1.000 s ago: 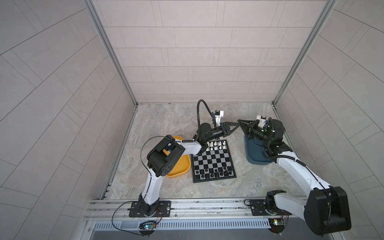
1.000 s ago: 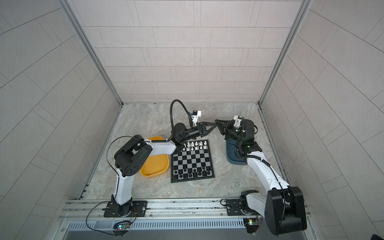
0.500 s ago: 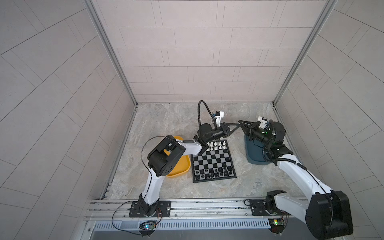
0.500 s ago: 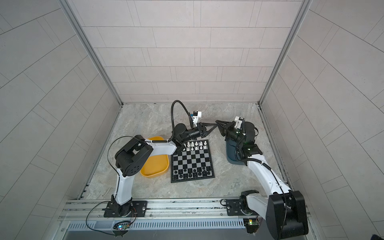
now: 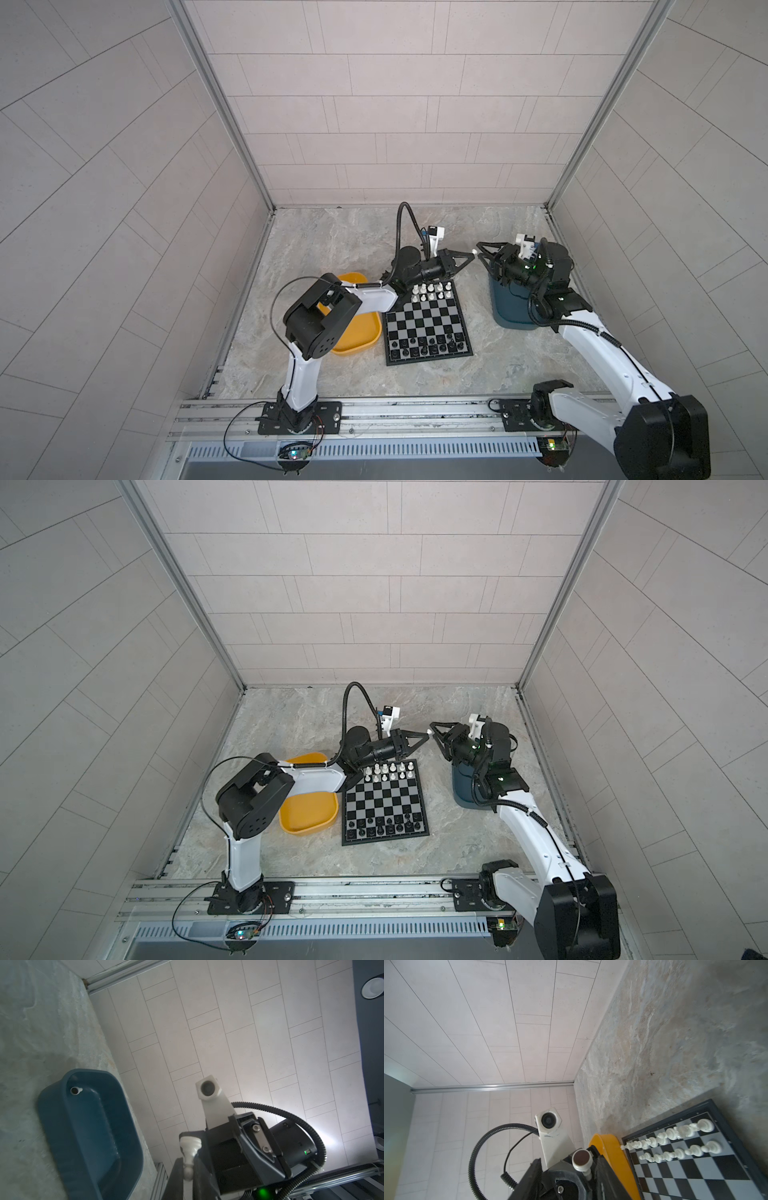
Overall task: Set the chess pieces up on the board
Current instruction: 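Close the left gripper on the white pawn while the right gripper opens, then lower the pawn onto the board with the left gripper while the right descends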
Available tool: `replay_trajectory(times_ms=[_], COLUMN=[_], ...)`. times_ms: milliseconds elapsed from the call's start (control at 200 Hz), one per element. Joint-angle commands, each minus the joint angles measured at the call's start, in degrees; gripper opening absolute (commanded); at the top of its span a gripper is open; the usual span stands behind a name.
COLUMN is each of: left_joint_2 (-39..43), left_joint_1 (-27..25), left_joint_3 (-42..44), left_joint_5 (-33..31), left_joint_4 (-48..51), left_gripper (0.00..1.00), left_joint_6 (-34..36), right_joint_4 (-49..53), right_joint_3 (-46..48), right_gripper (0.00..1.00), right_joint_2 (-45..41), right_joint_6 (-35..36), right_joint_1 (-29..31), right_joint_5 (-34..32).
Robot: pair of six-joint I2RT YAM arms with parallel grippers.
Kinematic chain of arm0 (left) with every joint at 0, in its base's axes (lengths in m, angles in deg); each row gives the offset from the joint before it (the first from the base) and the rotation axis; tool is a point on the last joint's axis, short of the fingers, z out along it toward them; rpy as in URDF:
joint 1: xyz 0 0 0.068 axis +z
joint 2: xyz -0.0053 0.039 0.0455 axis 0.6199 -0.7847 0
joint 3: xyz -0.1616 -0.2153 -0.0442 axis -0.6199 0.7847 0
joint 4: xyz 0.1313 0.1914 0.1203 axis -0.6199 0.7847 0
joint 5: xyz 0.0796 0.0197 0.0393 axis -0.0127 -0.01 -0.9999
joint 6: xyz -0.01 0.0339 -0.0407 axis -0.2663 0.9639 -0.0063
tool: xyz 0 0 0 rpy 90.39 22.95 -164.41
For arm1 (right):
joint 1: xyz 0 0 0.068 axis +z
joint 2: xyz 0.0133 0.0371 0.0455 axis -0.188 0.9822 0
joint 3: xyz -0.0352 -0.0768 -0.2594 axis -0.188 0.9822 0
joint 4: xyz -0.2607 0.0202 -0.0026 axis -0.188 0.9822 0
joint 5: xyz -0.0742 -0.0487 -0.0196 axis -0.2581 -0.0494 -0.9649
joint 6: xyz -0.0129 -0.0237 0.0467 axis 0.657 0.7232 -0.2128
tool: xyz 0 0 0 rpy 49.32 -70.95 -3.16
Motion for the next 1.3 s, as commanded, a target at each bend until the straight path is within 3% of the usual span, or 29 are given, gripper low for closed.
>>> replay_trajectory(times_ms=[0, 85, 160, 255, 360, 510, 761, 876, 1291], left_joint_2=[11.7, 20.6, 25.2, 26.7, 24.3, 15.3, 2.5, -2.5, -13.7], left_joint_1=[2.2, 1.9, 1.7, 1.8, 1.8, 1.6, 1.4, 1.6, 1.9], left_joint_3=[3.5, 1.2, -1.2, -4.7, -9.6, -17.7, -27.9, -32.3, -42.1], left_joint_5=[4.2, -0.4, -6.6, -14.0, -17.1, -21.4, -25.8, -28.5, -35.1], left_joint_4=[24.7, 60.6, 82.8, 102.5, 115.0, 123.8, 125.1, 126.2, 129.4], left_gripper=[0.00, 0.00, 0.00, 0.00, 0.00, 0.00, 0.00, 0.00, 0.00], left_joint_6=[16.4, 37.2, 47.7, 56.0, 60.8, 64.8, 66.7, 67.5, 67.7], right_joint_4=[15.1, 29.0, 37.9, 44.5, 49.1, 53.3, 54.5, 54.4, 53.4], right_joint_3=[-7.1, -14.0, -17.8, -19.9, -20.6, -21.6, -21.2, -20.8, -18.9], right_gripper=[0.55, 0.60, 0.66, 0.71, 0.75, 0.80, 0.90, 0.99, 0.99], right_joint_2=[-3.0, -1.9, -1.0, -0.2, -0.9, -1.7, -2.1, -2.7, -4.4], right_joint_6=[14.7, 27.7, 37.4, 45.2, 50.7, 55.0, 57.4, 58.3, 60.0], right_joint_1=[-0.3, -0.1, 0.4, 0.7, 2.0, 5.4, 9.1, 9.6, 9.7], right_joint_5=[-3.1, -6.2, -10.9, -16.0, -22.3, -29.2, -33.5, -32.2, -29.0])
